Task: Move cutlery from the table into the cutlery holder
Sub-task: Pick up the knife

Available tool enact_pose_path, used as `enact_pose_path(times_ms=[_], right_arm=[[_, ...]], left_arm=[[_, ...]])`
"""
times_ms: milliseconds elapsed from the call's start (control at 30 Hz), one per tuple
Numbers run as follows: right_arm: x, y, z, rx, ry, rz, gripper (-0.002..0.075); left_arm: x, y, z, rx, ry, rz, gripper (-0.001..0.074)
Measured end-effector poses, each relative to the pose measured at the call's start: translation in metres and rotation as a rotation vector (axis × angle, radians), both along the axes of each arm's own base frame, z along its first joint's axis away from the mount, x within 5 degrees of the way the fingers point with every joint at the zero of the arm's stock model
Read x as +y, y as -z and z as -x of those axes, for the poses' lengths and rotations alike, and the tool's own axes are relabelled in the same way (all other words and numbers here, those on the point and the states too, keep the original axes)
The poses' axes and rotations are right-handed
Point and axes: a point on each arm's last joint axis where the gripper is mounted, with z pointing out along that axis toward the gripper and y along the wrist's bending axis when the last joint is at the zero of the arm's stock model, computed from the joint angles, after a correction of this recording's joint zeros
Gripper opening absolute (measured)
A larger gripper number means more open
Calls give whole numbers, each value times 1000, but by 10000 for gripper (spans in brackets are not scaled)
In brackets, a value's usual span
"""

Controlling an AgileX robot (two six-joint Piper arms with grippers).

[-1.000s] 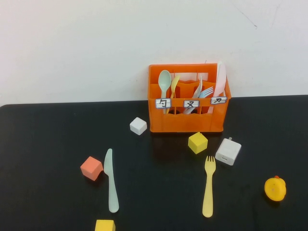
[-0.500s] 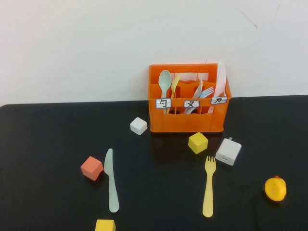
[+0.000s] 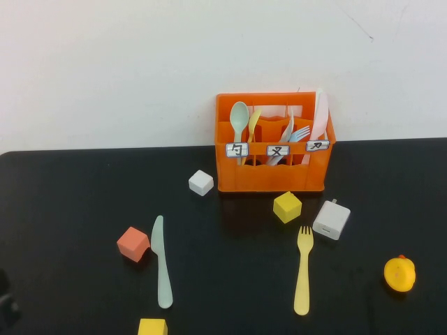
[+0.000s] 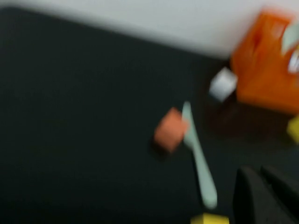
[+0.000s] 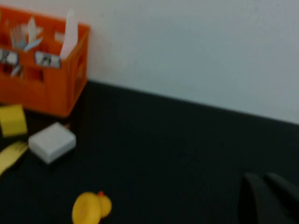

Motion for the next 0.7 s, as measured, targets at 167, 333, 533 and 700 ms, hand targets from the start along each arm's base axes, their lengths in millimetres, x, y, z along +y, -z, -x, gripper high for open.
enact_pose_path(times_ms=[167,333,533,700], right_arm=[[12,16,-15,182,-122,69,-2],[29,30,-24,295,-286,104,-2],[48,41,-26,364,-466,132,-2],[59,48,-30,411,-542,147,-2]], left_arm=[[-10,4,-32,261,93,16,-2],[-25,14,-78,463,250,67,-1],[-43,45,-129,647,312,61,-2],[-79,66,-149,714,329,-31,-1]])
